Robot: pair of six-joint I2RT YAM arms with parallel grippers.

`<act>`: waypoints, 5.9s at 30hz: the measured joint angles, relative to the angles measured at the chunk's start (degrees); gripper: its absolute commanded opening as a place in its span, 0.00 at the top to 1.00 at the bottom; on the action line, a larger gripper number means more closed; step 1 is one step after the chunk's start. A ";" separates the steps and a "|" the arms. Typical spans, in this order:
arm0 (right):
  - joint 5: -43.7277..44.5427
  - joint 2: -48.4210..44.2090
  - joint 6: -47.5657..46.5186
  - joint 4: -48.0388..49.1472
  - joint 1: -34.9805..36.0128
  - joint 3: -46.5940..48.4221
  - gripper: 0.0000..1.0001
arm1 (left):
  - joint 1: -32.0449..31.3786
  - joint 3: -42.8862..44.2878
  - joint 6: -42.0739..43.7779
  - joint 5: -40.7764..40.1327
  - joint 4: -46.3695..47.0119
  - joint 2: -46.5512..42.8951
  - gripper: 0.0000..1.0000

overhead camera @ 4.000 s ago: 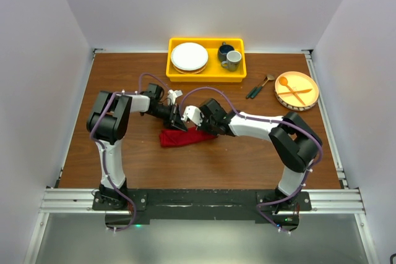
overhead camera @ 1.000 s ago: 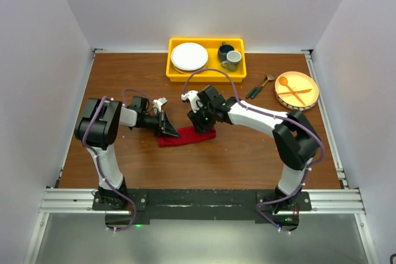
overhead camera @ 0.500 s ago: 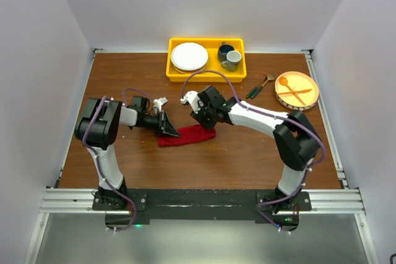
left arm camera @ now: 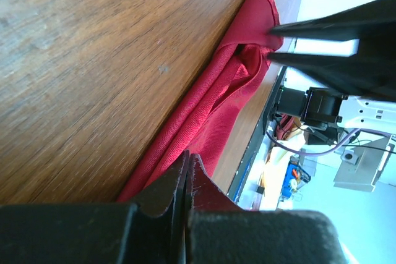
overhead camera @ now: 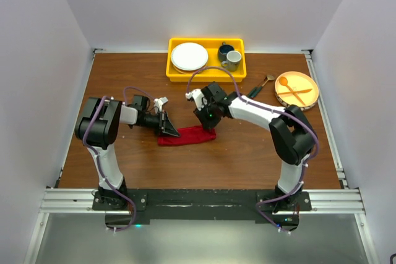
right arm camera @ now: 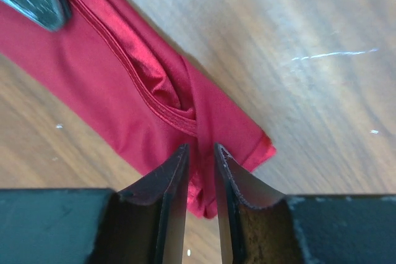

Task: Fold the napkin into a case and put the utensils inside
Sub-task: Smooth out the smaller rectangle-folded napkin at the center of the board, then pick up the smaller rectangle-folded napkin from the center of the board, then turn over the smaller rectangle-folded napkin at the center of the board.

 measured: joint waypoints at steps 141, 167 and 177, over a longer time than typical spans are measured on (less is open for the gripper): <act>1.09 0.33 -31.10 15.93 -2.73 0.70 1.00 | 18.12 15.67 21.27 -10.45 -18.86 -19.30 0.00; 15.69 -3.76 -35.85 30.53 14.73 -16.15 0.42 | 18.91 14.82 25.79 -14.58 -20.74 -20.20 0.00; 5.14 -11.87 -25.33 12.11 12.94 -5.73 0.44 | 14.62 15.78 36.39 -20.85 -24.92 -20.50 0.06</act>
